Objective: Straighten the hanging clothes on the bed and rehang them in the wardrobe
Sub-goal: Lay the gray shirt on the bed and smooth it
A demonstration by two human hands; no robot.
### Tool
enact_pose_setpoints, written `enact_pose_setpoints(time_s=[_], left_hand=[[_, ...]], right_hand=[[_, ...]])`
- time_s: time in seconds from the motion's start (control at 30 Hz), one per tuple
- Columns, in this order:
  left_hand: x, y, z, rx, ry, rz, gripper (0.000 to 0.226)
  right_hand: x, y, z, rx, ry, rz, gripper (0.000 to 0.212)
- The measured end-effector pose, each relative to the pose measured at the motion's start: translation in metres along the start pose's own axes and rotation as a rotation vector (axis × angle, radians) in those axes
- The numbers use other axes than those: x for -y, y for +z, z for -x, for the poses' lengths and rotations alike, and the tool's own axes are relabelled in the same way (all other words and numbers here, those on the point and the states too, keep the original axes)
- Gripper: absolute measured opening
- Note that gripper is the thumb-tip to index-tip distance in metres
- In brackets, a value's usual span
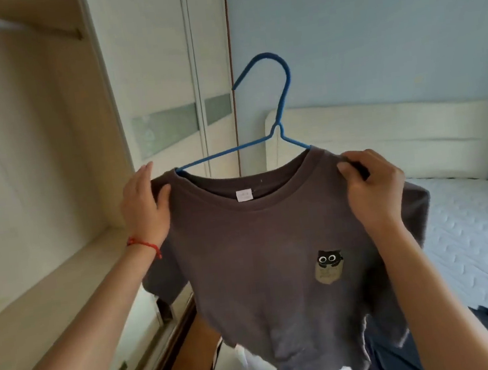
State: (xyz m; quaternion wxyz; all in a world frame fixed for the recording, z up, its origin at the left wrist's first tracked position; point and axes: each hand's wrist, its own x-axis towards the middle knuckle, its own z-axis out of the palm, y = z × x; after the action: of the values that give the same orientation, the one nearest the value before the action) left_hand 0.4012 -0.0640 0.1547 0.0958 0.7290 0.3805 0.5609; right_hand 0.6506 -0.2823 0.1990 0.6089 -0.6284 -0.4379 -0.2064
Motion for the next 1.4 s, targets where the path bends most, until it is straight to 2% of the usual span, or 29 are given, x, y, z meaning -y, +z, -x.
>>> enact_pose_setpoints(time_s=[0.17,0.3,0.43,0.5,0.6,0.7,0.8,0.97,1.23,1.4], left_hand=[[-0.022,-0.076,-0.03,-0.073,0.018,0.131,0.027],[-0.06,-0.128,-0.04,-0.094,0.145,0.087,0.02],[-0.099,-0.166,-0.031,-0.012,0.395,-0.034,0.024],[-0.117,-0.176,-0.021,-0.016,0.511,-0.116,0.034],[-0.141,-0.181,-0.004,0.005,0.568,-0.134,0.049],[-0.154,-0.179,0.01,0.043,0.546,-0.104,0.061],[-0.159,-0.178,0.022,0.01,0.495,-0.07,0.06],[-0.169,-0.179,0.044,0.0,0.426,-0.053,0.06],[-0.175,-0.175,0.087,0.032,0.455,-0.059,0.046],[-0.152,-0.158,0.114,0.108,0.389,-0.127,0.038]], right_hand=[[0.068,-0.016,-0.009,-0.078,-0.037,-0.031,0.012],[0.102,-0.038,-0.018,-0.037,-0.054,-0.025,0.012],[0.121,-0.065,-0.013,0.003,-0.092,0.001,0.011],[0.127,-0.079,-0.007,0.018,-0.12,0.003,0.012],[0.131,-0.103,0.003,0.035,-0.127,-0.003,0.012],[0.13,-0.126,0.01,0.06,-0.165,0.031,0.012],[0.12,-0.151,0.015,0.11,-0.192,0.113,0.011],[0.094,-0.194,0.02,0.161,-0.121,0.193,0.01],[0.085,-0.222,0.05,0.245,-0.135,0.208,0.008],[0.058,-0.204,0.07,0.348,-0.03,0.217,0.009]])
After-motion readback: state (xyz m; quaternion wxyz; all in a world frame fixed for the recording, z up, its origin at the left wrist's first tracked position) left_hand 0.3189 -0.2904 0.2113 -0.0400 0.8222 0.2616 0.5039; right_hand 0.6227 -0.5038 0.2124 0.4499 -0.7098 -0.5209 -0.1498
